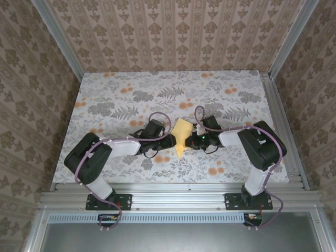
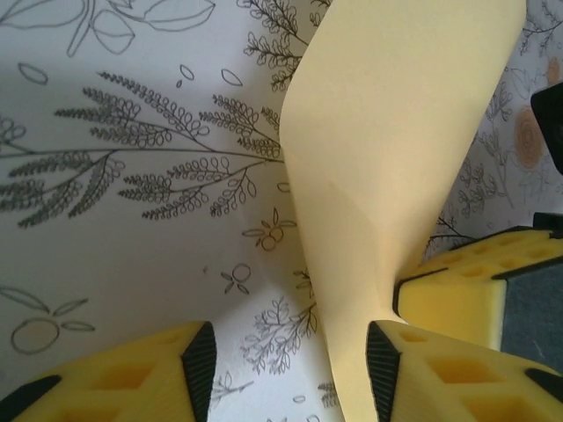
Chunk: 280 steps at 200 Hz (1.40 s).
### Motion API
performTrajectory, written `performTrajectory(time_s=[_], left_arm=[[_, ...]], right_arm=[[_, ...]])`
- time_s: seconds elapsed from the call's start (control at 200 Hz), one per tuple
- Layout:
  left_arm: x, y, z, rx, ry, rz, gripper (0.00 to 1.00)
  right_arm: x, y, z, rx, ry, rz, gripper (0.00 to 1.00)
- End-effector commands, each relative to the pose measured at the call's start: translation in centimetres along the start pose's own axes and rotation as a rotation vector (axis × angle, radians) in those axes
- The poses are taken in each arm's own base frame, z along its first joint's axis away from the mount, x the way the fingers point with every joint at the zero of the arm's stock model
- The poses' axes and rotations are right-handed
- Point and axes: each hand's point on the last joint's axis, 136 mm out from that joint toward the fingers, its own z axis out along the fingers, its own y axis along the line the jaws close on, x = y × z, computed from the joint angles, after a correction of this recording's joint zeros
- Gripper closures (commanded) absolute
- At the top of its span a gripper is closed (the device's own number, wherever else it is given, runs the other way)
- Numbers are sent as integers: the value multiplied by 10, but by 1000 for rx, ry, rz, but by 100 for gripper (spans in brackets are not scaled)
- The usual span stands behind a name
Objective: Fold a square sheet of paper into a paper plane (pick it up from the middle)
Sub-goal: Fold the wing for the fifth time at the center of the table.
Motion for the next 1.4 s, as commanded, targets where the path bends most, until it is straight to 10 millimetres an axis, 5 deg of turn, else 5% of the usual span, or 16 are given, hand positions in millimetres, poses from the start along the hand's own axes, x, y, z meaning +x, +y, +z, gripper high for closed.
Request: performTrajectory(time_s=[0.0, 0.54, 1.395], left_arm=[[-20, -17, 4, 43, -69, -10, 53], [-20, -23, 12, 44, -34, 29, 82], [-12, -37, 20, -80, 108, 219, 91]], right_arm=[[13, -34, 2, 87, 26, 73, 100], [13, -35, 2, 97, 26, 69, 100], [13, -37, 2, 94, 22, 75, 100]])
